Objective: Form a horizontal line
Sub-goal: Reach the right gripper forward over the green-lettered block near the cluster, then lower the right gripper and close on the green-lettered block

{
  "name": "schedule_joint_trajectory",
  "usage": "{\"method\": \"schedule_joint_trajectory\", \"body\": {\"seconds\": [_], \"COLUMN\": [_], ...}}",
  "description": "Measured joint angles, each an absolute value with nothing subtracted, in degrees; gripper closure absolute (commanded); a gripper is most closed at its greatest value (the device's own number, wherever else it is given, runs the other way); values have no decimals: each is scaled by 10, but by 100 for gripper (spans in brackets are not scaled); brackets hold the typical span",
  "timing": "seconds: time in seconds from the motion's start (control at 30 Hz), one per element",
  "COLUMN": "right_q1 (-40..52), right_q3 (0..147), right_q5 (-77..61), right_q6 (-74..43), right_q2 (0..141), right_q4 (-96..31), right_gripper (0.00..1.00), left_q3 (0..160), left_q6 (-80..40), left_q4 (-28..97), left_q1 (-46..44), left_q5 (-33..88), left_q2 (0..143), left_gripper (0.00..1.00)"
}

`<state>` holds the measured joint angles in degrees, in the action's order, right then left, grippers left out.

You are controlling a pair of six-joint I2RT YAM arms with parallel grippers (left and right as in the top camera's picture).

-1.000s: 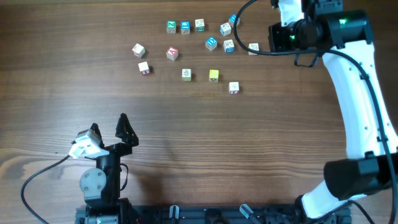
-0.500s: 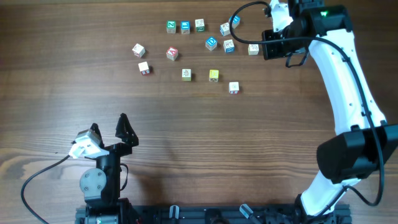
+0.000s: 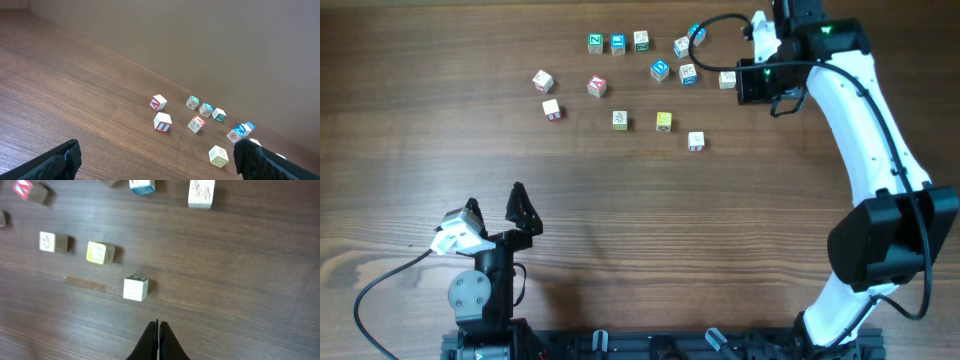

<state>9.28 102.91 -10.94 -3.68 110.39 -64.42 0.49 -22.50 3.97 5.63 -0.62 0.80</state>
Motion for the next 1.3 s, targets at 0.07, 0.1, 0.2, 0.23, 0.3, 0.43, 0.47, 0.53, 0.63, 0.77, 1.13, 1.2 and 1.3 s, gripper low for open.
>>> {"method": "schedule_joint_trajectory", "body": {"seconds": [0.07,0.1,0.2,0.23,0.3,0.43,0.47,0.53,0.63,0.77,1.13,1.2,1.3], "right_q1": [93,93,93,93,93,93,93,93,93,94,171,184,199], "right_q3": [1003,989,956,948,933,891,880,854,816,770,755,755,755], "right_q5": [-109,-109,-110,-111,-112,-112,-112,-112,-112,-112,-100,-84,-61], "right_q6": [-40,-44,-56,-62,-67,-84,-86,-93,-113,-130,-134,-134,-135], "right_q2": [1105,1105,1105,1105,1105,1105,1105,1106,1106,1106,1106,1106,1106], "right_q4": [-620,-611,-584,-574,-561,-518,-506,-476,-429,-384,-323,-323,-319], "right_gripper": [96,96,95,95,95,89,88,87,85,83,35,33,32], "left_q3": [5,5,5,5,5,5,5,5,5,5,5,5,5], "left_q6": [-225,-225,-225,-225,-225,-225,-225,-225,-225,-225,-225,-225,-225], "left_q4": [40,40,40,40,40,40,40,40,40,40,40,40,40], "left_q1": [56,56,56,56,56,56,56,56,56,56,56,56,56], "left_q5": [-6,-6,-6,-6,-6,-6,-6,-6,-6,-6,-6,-6,-6], "left_q2": [8,8,8,8,8,8,8,8,8,8,8,8,8], "left_gripper": [0,0,0,0,0,0,0,0,0,0,0,0,0]}}
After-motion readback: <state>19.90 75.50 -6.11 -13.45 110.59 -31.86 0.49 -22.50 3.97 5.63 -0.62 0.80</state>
